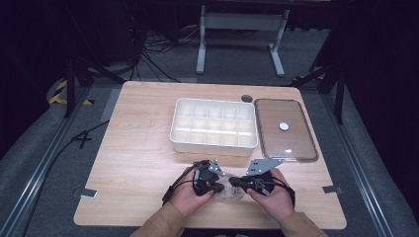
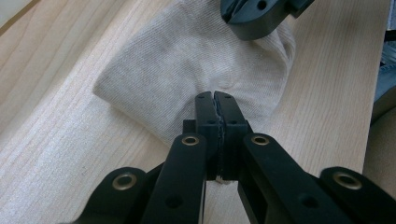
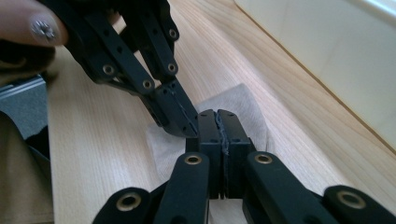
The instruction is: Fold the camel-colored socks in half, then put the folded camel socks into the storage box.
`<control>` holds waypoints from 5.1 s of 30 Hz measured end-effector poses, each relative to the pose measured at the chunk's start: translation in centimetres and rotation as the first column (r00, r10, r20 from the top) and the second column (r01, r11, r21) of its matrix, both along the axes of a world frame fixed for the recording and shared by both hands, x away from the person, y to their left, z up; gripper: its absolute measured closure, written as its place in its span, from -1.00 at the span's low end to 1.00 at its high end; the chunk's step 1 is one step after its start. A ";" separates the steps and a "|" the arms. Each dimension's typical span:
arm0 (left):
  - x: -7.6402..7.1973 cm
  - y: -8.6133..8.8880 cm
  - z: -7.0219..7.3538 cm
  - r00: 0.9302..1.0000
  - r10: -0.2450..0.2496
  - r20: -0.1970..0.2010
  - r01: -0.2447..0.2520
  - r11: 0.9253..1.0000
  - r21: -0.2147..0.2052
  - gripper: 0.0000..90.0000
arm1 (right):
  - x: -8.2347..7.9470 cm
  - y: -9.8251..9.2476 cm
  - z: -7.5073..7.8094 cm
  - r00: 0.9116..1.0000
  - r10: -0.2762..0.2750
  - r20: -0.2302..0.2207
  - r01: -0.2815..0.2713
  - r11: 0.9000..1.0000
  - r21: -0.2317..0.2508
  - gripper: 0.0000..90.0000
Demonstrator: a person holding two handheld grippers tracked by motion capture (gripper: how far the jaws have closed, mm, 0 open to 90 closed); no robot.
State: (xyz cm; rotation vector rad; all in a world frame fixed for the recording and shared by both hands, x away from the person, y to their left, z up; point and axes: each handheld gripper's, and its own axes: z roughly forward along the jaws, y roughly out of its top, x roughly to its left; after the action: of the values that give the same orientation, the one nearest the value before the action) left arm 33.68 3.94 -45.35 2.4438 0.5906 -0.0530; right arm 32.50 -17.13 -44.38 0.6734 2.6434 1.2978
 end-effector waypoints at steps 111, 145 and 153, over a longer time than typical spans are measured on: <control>0.9 2.1 -0.2 0.997 0.067 -0.032 -0.065 0.996 0.062 0.88 | -0.8 -1.9 -1.8 0.998 0.021 0.057 -0.017 0.998 -0.054 0.68; 1.1 1.0 -0.3 0.999 0.039 -0.007 -0.038 0.995 0.097 0.87 | -0.8 -1.5 -1.9 0.997 0.022 0.075 -0.016 0.997 -0.080 0.96; 1.0 0.6 -0.4 1.000 0.019 -0.019 -0.018 0.996 0.083 0.75 | -0.4 -1.3 -2.6 0.999 0.022 0.050 -0.017 0.996 -0.092 0.97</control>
State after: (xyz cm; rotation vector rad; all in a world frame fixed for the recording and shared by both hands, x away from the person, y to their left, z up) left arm 34.65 4.57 -45.70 2.5199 0.6360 -0.0466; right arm 32.11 -18.39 -46.96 0.5956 2.6561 1.1739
